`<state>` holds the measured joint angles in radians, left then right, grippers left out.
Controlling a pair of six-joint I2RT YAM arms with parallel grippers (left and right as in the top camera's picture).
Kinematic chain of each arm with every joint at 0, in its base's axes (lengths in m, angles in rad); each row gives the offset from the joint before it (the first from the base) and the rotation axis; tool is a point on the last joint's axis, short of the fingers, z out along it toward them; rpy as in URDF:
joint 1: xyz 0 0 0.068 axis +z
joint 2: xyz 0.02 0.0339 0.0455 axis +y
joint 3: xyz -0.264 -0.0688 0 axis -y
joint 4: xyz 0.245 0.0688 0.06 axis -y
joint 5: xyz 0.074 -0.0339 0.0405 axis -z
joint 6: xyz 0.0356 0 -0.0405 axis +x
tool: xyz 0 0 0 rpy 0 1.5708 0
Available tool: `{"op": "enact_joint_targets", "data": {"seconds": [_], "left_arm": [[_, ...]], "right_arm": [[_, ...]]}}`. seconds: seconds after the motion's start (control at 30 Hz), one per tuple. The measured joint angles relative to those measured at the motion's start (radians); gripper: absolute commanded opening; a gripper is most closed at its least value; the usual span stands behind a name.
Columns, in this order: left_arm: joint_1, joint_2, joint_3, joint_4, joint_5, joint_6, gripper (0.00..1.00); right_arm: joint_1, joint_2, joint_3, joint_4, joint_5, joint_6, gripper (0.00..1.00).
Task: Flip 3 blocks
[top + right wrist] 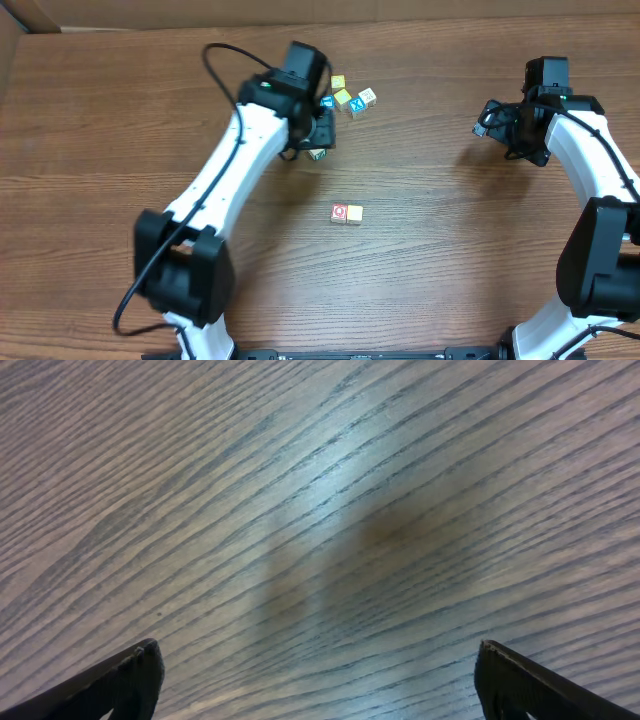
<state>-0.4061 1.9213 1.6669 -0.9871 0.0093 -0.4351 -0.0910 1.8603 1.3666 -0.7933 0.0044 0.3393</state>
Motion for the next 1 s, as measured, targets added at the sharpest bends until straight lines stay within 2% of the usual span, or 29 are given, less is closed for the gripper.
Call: {"op": "enact_joint_targets", "data": {"seconds": [0.17,0.47,0.5,0.53,0.6,0.63,0.77,0.87,1.0], "left_arm": [[-0.034,0.106,-0.006,0.080,-0.047,-0.004,0.67],[-0.025,0.220,-0.012,0.147,-0.130,-0.056,0.56],[-0.023,0.224,-0.012,0.149,-0.135,-0.063,0.54],[-0.023,0.226,-0.012,0.150,-0.138,-0.067,0.47],[-0.023,0.232,-0.012,0.151,-0.145,-0.077,0.27],[-0.023,0.237,-0.012,0.153,-0.146,-0.086,0.24],[-0.024,0.247,-0.012,0.182,-0.152,-0.087,0.27],[-0.023,0.248,-0.012,0.187,-0.153,-0.087,0.35],[-0.023,0.248,-0.012,0.184,-0.165,-0.088,0.28]], "right_arm": [[0.000,0.000,0.000,0.000,0.000,0.000,1.00],[0.000,0.000,0.000,0.000,0.000,0.000,1.00],[0.000,0.000,0.000,0.000,0.000,0.000,1.00],[0.000,0.000,0.000,0.000,0.000,0.000,1.00],[0.000,0.000,0.000,0.000,0.000,0.000,1.00],[0.000,0.000,0.000,0.000,0.000,0.000,1.00],[0.000,0.000,0.000,0.000,0.000,0.000,1.00],[0.000,0.000,0.000,0.000,0.000,0.000,1.00],[0.000,0.000,0.000,0.000,0.000,0.000,1.00]]}}
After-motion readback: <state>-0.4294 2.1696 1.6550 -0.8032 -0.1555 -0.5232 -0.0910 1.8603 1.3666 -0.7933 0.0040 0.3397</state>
